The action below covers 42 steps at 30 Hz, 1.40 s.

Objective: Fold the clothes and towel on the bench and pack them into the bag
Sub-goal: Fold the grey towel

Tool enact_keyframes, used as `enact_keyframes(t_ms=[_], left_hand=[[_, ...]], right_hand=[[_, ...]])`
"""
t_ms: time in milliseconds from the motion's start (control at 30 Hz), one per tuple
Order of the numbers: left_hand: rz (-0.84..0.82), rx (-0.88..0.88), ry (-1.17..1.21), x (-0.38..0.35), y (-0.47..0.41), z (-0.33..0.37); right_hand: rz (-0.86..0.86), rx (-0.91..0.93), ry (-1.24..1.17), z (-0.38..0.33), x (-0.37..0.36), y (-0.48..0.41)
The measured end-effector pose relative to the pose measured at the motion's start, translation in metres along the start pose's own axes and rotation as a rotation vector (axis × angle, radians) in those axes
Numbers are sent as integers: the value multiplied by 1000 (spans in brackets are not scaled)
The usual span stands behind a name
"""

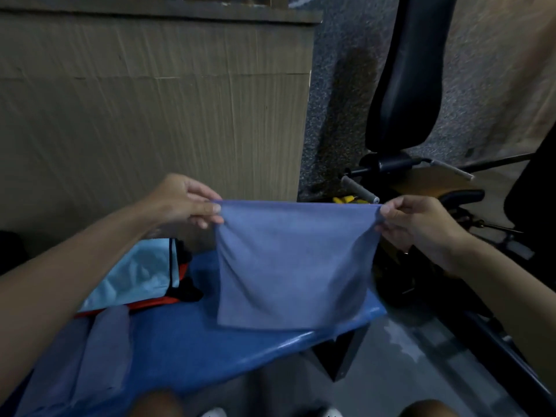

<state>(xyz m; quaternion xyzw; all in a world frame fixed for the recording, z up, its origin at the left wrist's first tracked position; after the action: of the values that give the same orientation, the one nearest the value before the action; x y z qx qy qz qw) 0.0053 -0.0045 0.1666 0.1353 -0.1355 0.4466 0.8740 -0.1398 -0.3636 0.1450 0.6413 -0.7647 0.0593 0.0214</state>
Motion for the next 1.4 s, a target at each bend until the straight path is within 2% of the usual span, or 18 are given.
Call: enact_keyframes(t_ms=[167, 267, 433, 633, 733, 933, 1033, 1200, 1400], left_hand=[[22, -136, -90, 36, -23, 18], [14, -157, -69, 28, -13, 1], [-36, -62, 3, -23, 9, -85], [-161, 163, 36, -82, 51, -199], [-230, 216, 45, -92, 71, -212], [-295, 242, -36, -84, 77, -203], [-230, 203, -128, -76, 65, -191], [-3, 117, -171, -61, 29, -184], [204, 87, -302, -53, -28, -200]], right_hand=[[11, 122, -1, -20, -4, -39], [-29, 150, 4, -16, -11, -38], [-137, -38, 116, 72, -24, -5], [-277, -333, 258, 189, -42, 65], [-333, -368, 297, 201, -46, 89], [-322, -340, 275, 190, -45, 89], [-244, -297, 242, 182, -43, 75], [-29, -202, 261, 182, -38, 36], [166, -188, 319, 204, -37, -23]])
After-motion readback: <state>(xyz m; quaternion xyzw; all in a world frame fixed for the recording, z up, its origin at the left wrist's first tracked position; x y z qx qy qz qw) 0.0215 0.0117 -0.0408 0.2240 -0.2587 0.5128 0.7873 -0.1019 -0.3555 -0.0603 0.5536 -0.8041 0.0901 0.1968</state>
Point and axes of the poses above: each hand's wrist, its own y-axis away from the middle knuckle, its own x-axis out of the back of the hand, z = x × y, the point moved 8 cm from there along -y, towards the middle knuckle, and after that the axes turned 13 degrees about -z, right-handed, at the moved point
